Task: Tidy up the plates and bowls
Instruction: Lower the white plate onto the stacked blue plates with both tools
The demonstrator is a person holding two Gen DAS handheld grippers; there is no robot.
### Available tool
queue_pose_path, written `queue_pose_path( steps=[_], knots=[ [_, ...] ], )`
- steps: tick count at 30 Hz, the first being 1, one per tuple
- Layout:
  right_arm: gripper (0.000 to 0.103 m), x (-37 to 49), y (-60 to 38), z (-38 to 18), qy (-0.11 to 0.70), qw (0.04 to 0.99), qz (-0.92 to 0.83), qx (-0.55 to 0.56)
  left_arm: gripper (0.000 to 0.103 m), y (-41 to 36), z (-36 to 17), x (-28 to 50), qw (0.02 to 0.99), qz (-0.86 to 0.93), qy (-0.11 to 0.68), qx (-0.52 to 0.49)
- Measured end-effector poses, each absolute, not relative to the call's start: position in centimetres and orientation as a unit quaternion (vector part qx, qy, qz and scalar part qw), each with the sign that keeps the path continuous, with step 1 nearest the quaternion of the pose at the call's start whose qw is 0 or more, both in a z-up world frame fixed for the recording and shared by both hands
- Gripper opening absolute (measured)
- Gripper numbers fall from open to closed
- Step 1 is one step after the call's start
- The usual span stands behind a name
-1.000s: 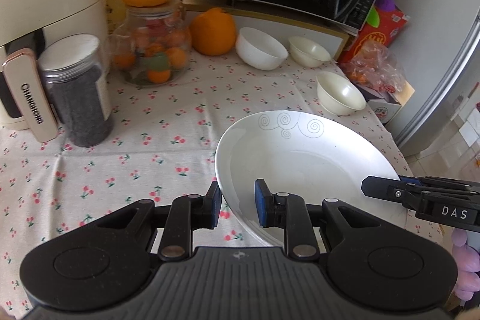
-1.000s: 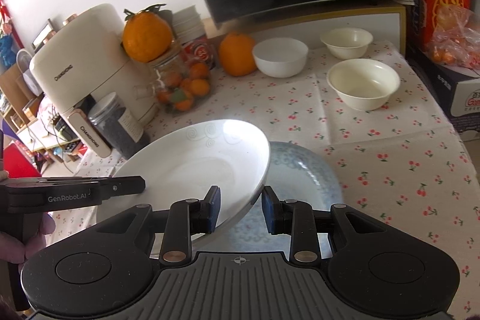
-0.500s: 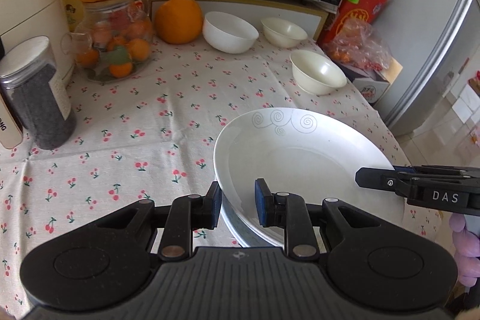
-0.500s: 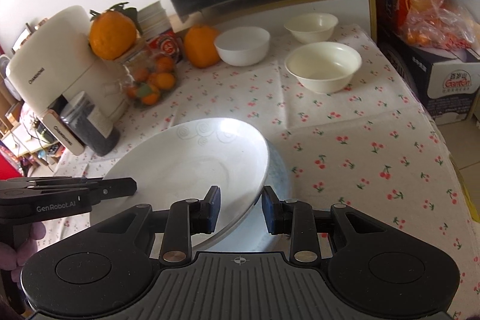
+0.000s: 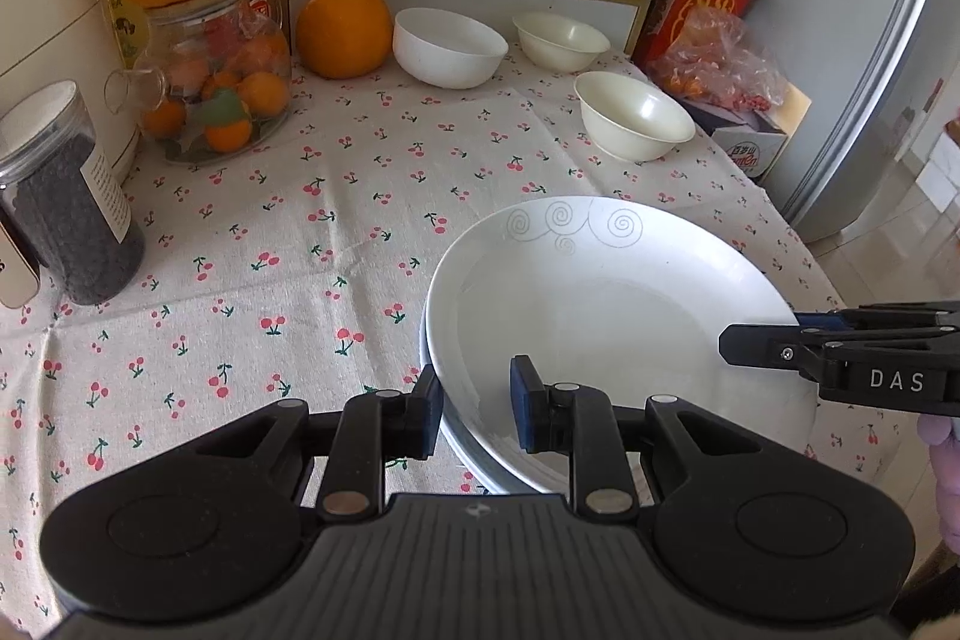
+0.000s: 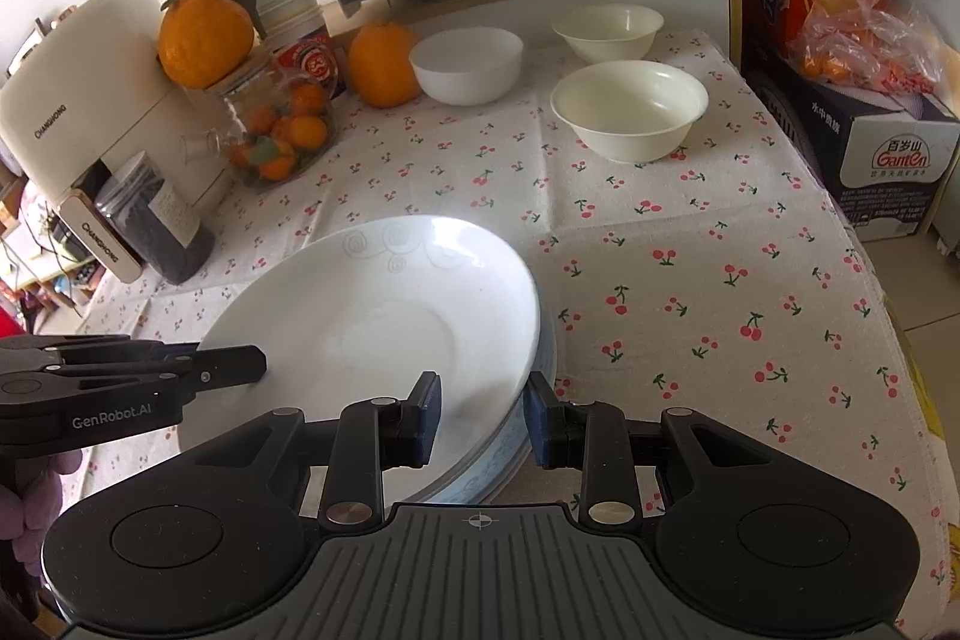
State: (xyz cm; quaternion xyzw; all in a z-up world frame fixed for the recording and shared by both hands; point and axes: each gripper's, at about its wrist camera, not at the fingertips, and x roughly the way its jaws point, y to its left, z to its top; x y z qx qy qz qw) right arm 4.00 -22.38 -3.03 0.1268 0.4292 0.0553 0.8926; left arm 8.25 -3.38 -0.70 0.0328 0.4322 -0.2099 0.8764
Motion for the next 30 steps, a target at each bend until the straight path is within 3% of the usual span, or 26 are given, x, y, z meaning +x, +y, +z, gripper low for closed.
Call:
queue_pose_path(
  steps=[11, 30],
  knots=[
    [0.030, 3.9, -21.1, -3.2, 0.474, 0.876, 0.028, 0.087, 0.022, -4.8, -0.9, 7.6, 0.878, -0.206, 0.422, 0.094],
    [0.030, 3.9, -19.8, -3.1, 0.471, 0.881, 0.028, 0.034, 0.020, -5.4, -1.5, 7.2, 0.878, -0.181, 0.421, 0.136]
  ],
)
